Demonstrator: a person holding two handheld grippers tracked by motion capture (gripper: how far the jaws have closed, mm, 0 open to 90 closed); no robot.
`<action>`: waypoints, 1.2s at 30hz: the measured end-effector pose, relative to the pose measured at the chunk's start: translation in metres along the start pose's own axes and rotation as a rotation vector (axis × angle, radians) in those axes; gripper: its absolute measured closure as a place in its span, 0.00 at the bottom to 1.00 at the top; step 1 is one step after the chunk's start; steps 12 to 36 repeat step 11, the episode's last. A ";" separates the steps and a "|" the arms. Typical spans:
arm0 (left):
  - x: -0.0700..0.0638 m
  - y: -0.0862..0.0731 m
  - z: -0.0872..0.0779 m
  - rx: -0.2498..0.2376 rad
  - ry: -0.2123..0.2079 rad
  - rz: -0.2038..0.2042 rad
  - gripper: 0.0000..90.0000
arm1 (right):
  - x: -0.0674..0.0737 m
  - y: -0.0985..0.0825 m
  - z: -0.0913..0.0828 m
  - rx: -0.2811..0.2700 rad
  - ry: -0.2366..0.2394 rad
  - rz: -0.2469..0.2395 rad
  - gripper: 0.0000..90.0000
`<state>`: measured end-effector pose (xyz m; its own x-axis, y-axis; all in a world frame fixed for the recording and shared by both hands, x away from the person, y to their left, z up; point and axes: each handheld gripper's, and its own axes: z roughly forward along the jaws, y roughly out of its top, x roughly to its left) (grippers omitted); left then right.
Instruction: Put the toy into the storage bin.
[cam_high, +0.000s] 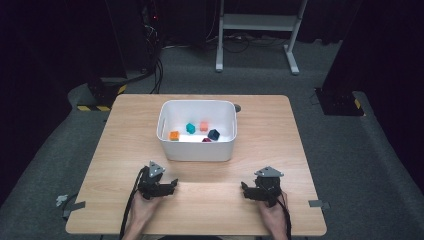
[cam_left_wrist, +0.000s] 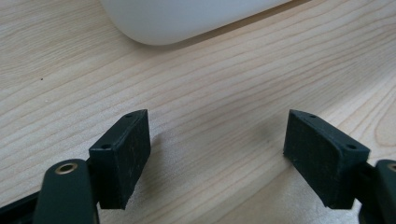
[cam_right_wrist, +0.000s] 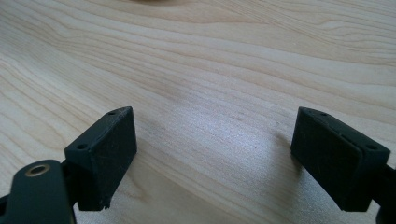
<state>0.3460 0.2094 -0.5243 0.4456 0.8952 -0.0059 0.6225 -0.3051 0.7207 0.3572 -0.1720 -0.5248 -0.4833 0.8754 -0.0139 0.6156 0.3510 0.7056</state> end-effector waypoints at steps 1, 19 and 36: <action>0.000 -0.001 0.001 -0.011 0.001 -0.001 0.25 | 0.000 0.000 0.000 0.000 0.000 0.000 0.15; -0.002 -0.003 0.001 -0.029 0.017 -0.004 0.23 | 0.000 0.000 0.000 0.000 0.000 0.000 0.15; -0.002 -0.003 0.001 -0.029 0.017 -0.004 0.23 | 0.000 0.000 0.000 0.000 0.000 0.000 0.15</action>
